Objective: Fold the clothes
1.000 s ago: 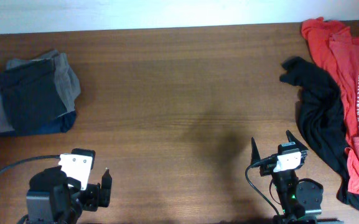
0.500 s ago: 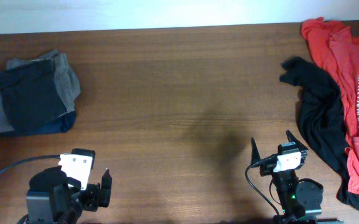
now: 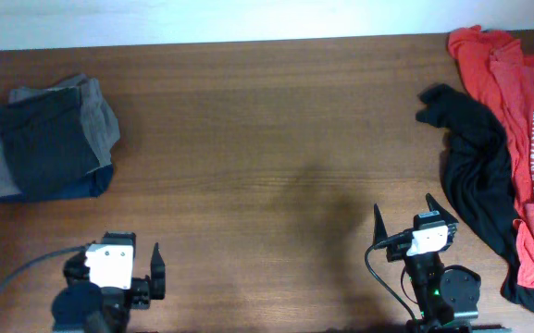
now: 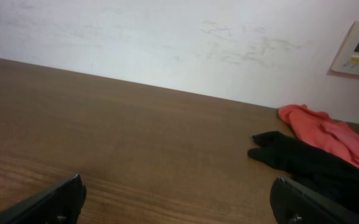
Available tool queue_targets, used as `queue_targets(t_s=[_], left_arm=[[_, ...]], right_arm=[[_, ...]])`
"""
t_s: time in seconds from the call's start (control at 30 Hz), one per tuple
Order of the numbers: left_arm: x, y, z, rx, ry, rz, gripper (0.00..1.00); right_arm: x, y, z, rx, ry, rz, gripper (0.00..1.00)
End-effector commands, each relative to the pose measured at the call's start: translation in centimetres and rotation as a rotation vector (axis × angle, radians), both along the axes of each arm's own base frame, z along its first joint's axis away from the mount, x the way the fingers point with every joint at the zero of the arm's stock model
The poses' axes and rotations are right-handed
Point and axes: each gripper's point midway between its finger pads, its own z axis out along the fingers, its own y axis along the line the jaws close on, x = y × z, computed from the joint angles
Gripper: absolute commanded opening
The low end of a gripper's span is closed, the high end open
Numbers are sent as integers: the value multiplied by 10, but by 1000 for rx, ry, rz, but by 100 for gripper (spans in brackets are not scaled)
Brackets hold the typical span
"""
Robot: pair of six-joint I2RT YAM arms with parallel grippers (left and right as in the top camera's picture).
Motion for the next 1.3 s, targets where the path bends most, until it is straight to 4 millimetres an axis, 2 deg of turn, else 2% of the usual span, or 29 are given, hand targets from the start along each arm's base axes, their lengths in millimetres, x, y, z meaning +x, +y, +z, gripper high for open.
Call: queue_targets(t_s=[0.0, 0.1, 0.2, 0.27, 0.33, 0.43, 0.57, 0.6, 0.63, 1.17, 1.27], left_arm=[[12, -5, -13, -27, -110, -23, 99], [26, -7, -18, -30, -189, -34, 99], [41, -7, -15, -27, -292, -35, 99], [53, -7, 0, -23, -462, -41, 99], [56, -7, 10, -20, -557, -43, 99], [60, -10, 13, 1, -652, -67, 99], [64, -23, -18, 34, -554, -153, 99], [64, -23, -38, 25, -473, -153, 99], [64, -22, -48, 15, -430, -145, 99], [64, -23, -47, -1, -433, -150, 99], [64, -29, -50, -6, -423, -172, 99]], right_arm=[[0, 0, -1, -5, 0, 7, 99], [0, 0, -1, -5, 0, 7, 99], [0, 0, -1, -5, 0, 7, 99], [0, 0, -1, -5, 0, 7, 99], [0, 0, -1, -5, 0, 7, 99], [0, 0, -1, -5, 0, 7, 99], [0, 0, -1, -5, 0, 7, 99], [0, 0, -1, -5, 0, 7, 99], [0, 0, -1, -5, 0, 7, 99], [0, 0, -1, -5, 0, 7, 99], [0, 0, -1, -5, 0, 7, 99]])
